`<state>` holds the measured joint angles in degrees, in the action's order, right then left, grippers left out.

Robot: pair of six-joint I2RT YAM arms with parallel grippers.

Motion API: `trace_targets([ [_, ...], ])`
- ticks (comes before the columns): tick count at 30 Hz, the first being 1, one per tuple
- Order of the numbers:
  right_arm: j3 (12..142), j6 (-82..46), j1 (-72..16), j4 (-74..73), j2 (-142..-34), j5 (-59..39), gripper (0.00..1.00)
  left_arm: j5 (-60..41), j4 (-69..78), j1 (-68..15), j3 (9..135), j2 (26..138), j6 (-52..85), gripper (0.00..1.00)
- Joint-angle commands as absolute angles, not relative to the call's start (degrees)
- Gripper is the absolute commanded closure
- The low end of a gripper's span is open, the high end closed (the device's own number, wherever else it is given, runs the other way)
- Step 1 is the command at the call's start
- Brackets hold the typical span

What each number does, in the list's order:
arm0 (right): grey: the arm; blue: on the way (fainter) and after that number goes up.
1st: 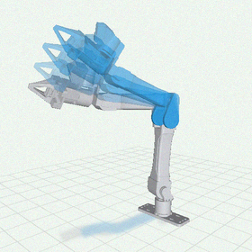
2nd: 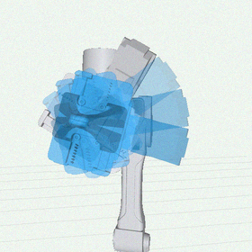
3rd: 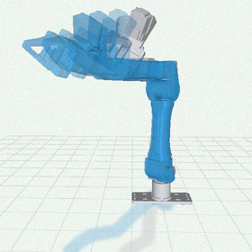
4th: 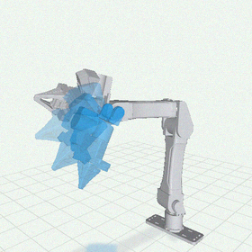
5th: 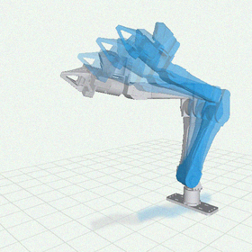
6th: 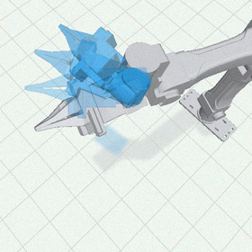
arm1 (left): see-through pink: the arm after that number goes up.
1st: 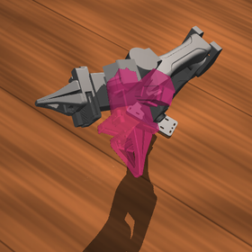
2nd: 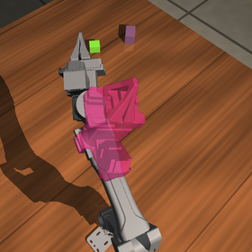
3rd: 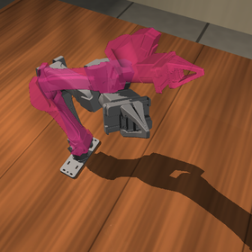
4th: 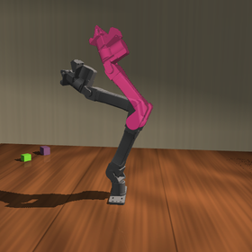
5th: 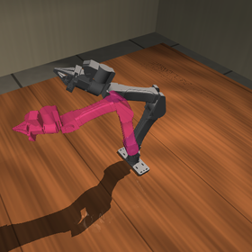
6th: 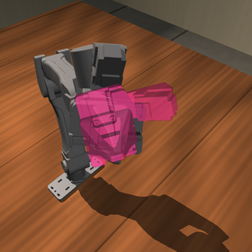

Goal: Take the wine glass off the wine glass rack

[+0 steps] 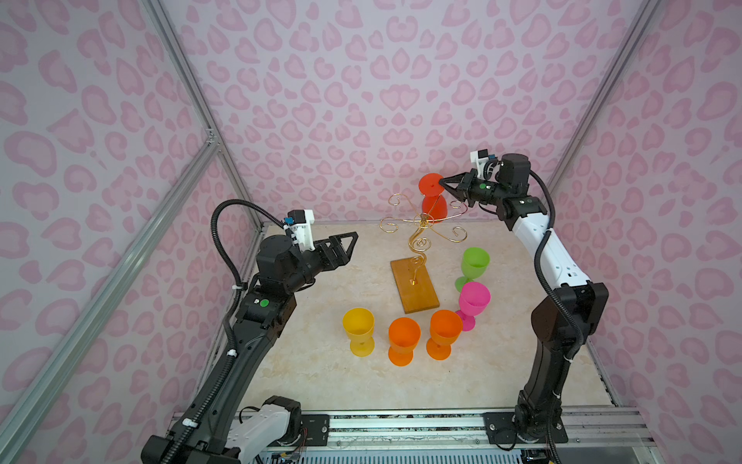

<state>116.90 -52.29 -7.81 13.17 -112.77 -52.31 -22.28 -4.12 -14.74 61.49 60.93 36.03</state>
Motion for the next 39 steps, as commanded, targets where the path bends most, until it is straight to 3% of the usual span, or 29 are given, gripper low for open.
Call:
trace_targets([
  [1, 115.6, -52.0, -7.7, 10.7, -111.8, -52.5, 1.0, -22.9, -1.3, -14.8, 61.9, 61.1, 36.1, 0.07],
  [26, 112.1, -51.8, -12.1, 9.9, -108.2, -53.4, 1.0, -23.0, -1.3, -14.8, 61.6, 61.0, 36.0, 0.07],
  [39, 121.6, -54.7, -13.8, 8.9, -115.4, -53.5, 1.0, -22.7, -1.6, -14.7, 61.1, 60.0, 35.8, 0.07],
])
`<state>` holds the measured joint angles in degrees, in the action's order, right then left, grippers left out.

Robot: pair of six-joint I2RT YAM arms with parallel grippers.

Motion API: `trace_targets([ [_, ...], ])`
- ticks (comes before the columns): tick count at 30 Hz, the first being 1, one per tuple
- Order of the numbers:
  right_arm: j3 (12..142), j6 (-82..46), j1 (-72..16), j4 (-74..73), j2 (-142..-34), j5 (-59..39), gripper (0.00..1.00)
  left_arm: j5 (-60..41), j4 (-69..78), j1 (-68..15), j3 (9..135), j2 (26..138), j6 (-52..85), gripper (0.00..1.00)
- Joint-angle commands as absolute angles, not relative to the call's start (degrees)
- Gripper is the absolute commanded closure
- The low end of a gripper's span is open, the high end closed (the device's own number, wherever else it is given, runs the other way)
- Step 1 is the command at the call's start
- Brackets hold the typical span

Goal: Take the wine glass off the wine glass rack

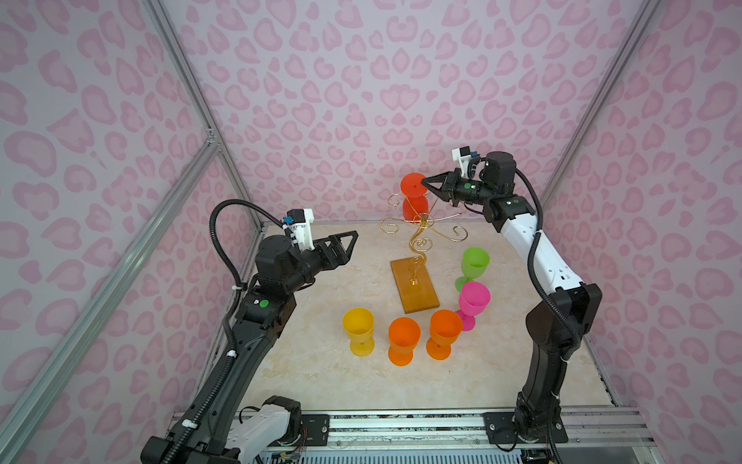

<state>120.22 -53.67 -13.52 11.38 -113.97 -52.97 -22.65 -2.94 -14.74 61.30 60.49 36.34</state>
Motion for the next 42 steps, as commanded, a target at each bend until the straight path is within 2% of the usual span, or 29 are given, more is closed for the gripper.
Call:
trace_targets([
  [1, 122.4, -55.0, -13.9, 8.7, -116.1, -53.5, 1.0, -22.6, -1.6, -14.8, 61.0, 59.9, 35.8, 0.07],
  [9, 127.1, -58.2, -14.1, 5.0, -121.2, -54.0, 1.0, -22.7, -1.7, -14.7, 60.8, 59.6, 35.6, 0.07],
  [20, 130.8, -65.9, -14.6, -8.7, -125.5, -54.8, 1.0, -22.5, -1.9, -14.7, 60.6, 59.3, 35.1, 0.07],
  [29, 130.7, -77.1, -15.2, -25.2, -125.2, -56.5, 1.0, -22.2, -1.2, -14.8, 60.9, 58.6, 34.6, 0.06],
  [36, 127.1, -90.1, -16.8, -45.5, -122.9, -57.1, 1.0, -23.8, 0.1, -14.7, 61.5, 57.7, 33.3, 0.06],
  [42, 118.7, -98.6, -19.3, -58.9, -118.6, -56.5, 1.0, -26.9, 6.0, -14.7, 60.2, 57.4, 30.8, 0.08],
])
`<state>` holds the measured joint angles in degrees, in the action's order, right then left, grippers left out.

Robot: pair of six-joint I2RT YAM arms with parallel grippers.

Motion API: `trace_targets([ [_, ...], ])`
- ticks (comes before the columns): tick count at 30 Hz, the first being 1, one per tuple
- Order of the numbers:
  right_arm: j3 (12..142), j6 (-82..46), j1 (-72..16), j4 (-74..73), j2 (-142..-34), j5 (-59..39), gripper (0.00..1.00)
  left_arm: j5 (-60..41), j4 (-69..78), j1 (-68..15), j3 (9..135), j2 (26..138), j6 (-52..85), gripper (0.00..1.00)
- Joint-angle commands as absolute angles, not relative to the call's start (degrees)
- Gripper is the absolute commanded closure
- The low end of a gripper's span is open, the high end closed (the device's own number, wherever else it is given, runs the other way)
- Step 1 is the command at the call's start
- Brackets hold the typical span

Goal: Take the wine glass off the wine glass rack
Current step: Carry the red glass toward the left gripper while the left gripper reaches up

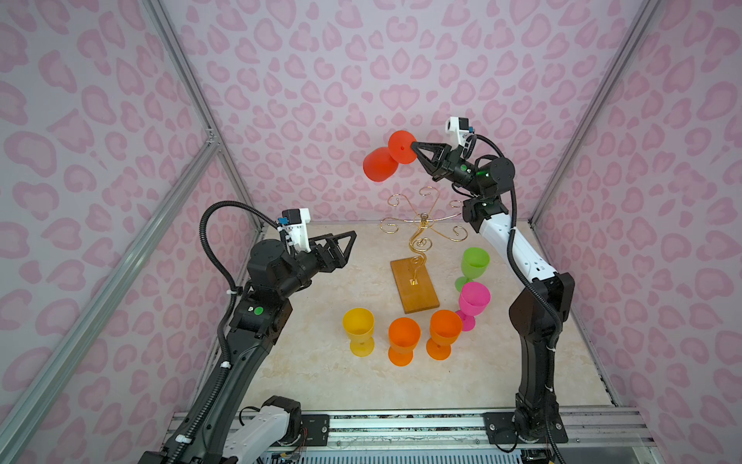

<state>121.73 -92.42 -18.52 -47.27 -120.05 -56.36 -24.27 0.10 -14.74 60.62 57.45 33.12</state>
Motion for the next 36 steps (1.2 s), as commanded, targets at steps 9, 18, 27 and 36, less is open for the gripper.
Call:
trace_targets([
  [9, 101.2, -105.6, -22.1, -72.9, -110.0, -54.1, 1.0, -38.9, 25.2, -13.9, 58.0, 61.9, 33.7, 0.1],
  [18, 88.7, -106.8, -22.9, -79.2, -103.4, -51.3, 1.0, -46.6, 43.5, -10.5, 55.9, 67.1, 43.8, 0.12],
  [27, 85.6, -109.6, -24.4, -84.1, -102.3, -49.6, 1.0, -53.1, 58.4, -8.7, 55.9, 73.7, 53.7, 0.13],
  [36, 83.4, -111.9, -25.4, -86.2, -102.2, -49.9, 1.0, -52.9, 62.4, -8.6, 56.9, 76.8, 56.1, 0.12],
])
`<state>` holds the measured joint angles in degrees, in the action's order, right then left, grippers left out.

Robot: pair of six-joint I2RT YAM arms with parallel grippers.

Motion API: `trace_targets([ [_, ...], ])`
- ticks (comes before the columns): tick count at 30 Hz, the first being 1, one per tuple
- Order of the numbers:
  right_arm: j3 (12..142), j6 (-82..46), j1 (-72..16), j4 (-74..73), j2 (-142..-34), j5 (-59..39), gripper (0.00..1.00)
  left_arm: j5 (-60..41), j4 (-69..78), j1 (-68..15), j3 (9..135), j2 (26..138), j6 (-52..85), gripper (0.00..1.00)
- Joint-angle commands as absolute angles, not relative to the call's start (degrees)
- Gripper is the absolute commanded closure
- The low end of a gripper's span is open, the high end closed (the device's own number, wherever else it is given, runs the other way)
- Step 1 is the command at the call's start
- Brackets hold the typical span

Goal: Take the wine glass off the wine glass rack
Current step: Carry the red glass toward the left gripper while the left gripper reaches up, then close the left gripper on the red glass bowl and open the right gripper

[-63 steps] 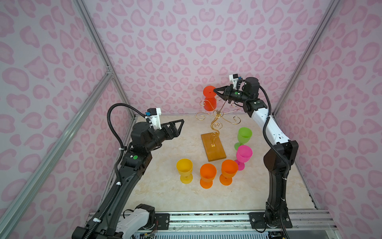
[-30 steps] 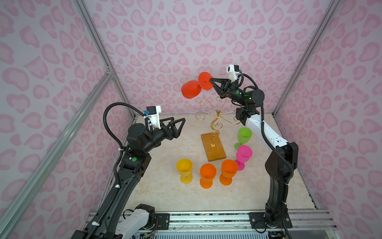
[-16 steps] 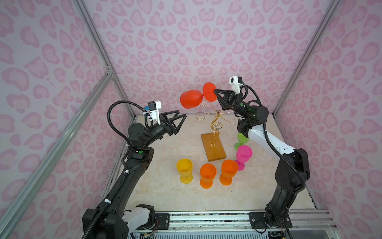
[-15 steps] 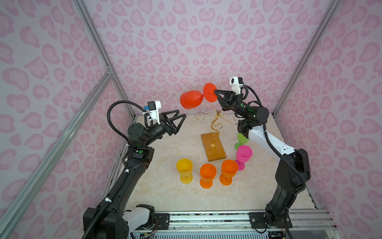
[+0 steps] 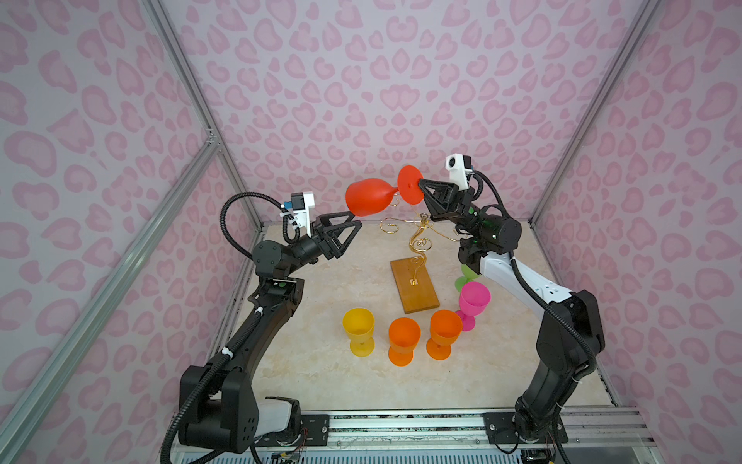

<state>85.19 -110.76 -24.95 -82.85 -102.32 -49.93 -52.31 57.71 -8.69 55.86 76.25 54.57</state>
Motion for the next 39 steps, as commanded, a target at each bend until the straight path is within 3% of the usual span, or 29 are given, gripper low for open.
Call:
trace_targets([
  [1, 82.9, -112.2, -25.5, -86.7, -102.2, -49.7, 1.0, -52.9, 63.0, -8.6, 57.0, 77.0, 56.5, 0.12],
  [6, 82.6, -114.2, -26.0, -89.3, -103.4, -48.7, 1.0, -53.2, 67.9, -8.6, 57.9, 79.1, 60.6, 0.15],
  [17, 84.1, -115.1, -26.1, -89.3, -104.5, -48.3, 1.0, -53.6, 78.5, -8.6, 57.5, 82.0, 68.7, 0.35],
  [29, 86.4, -117.0, -25.9, -89.3, -105.5, -47.9, 1.0, -55.0, 85.9, -8.6, 58.5, 83.0, 75.7, 0.68],
  [34, 87.4, -117.9, -25.8, -89.3, -106.2, -47.8, 1.0, -55.3, 88.9, -8.6, 58.4, 83.1, 78.2, 0.77],
  [39, 87.9, -118.2, -25.3, -89.3, -106.5, -47.7, 0.95, -55.3, 91.2, -8.6, 58.4, 83.2, 80.5, 0.88],
])
